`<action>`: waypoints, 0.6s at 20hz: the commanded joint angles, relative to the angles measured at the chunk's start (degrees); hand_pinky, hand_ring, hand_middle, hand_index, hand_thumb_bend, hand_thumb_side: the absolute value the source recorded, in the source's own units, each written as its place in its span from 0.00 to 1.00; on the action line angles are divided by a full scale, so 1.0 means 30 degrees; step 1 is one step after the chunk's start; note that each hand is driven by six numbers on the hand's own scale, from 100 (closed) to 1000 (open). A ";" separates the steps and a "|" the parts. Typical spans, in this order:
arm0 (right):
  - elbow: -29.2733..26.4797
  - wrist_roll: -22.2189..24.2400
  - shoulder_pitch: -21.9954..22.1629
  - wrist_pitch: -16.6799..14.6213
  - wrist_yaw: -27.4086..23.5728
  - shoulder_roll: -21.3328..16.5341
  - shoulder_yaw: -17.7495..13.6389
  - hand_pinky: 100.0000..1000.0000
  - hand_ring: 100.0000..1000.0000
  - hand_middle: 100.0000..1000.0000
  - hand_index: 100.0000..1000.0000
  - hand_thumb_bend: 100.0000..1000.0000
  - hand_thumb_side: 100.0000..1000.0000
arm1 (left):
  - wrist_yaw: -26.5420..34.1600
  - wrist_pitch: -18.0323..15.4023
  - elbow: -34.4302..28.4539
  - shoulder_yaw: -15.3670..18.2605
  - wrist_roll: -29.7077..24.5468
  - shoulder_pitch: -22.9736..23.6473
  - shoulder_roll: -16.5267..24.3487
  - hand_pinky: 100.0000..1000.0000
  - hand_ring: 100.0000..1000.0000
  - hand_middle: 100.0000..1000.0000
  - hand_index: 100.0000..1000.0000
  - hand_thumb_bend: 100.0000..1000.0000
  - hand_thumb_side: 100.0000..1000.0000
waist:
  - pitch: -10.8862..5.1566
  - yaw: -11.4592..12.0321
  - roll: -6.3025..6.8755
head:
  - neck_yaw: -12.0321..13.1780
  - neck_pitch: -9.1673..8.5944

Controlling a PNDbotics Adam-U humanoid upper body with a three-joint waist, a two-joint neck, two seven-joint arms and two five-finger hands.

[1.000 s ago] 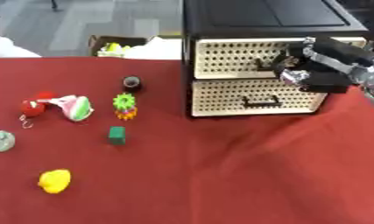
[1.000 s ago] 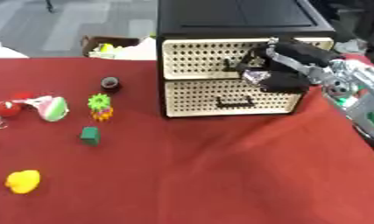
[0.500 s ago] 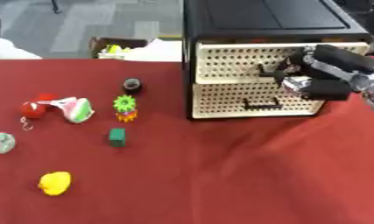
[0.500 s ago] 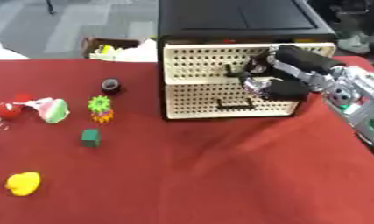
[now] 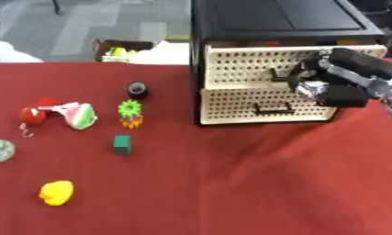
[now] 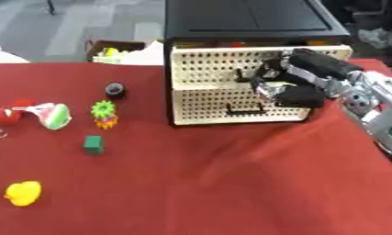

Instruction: Pick up objects from table and place into drawer.

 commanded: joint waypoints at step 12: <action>-0.3221 -0.0130 0.1618 0.1454 0.1903 -0.0985 0.0210 0.00 0.00 0.00 0.66 0.00 1.00 | 0.0044 -0.0015 -0.0342 0.0040 -0.0032 -0.0158 0.0220 0.62 0.49 0.63 0.72 0.00 0.79 | -0.0364 -0.0105 0.0099 | 0.0062 -0.0090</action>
